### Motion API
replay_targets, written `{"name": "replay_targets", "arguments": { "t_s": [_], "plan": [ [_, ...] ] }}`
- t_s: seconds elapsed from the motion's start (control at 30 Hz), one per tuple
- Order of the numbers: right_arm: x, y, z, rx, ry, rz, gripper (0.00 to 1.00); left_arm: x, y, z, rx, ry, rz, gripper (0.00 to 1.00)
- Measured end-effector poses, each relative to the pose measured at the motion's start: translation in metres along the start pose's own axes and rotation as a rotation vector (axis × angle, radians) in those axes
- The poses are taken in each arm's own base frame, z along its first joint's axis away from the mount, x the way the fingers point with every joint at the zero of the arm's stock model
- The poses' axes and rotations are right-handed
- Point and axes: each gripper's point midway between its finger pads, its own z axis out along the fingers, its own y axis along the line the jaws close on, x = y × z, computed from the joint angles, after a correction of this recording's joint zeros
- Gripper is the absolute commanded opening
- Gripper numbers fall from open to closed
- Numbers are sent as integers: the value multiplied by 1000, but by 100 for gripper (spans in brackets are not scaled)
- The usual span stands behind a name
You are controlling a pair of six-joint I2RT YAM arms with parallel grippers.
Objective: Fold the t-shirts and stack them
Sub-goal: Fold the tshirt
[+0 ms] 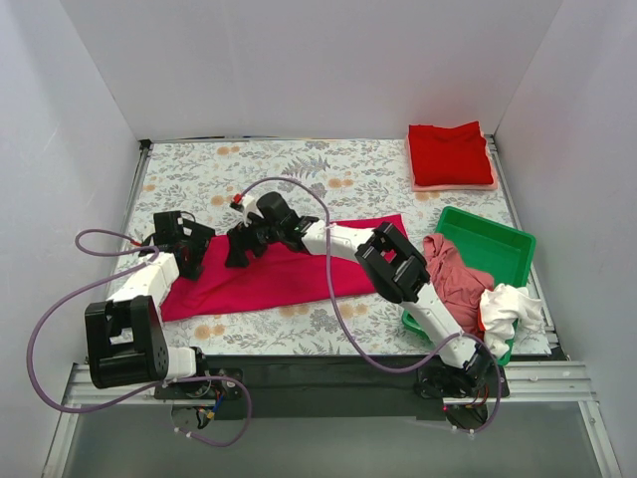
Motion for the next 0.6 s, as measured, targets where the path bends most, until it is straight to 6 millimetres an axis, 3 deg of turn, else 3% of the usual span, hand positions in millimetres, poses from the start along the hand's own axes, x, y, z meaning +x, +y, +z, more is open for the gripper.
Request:
{"name": "replay_targets", "arguments": {
  "t_s": [0.37,0.6],
  "plan": [
    [18,38,15,-63,42,-26,98,2,10,4,-34,5,1,92],
    [33,51,3,-99,73,-42,98,1,14,5,-52,-1,4,92]
  ]
}}
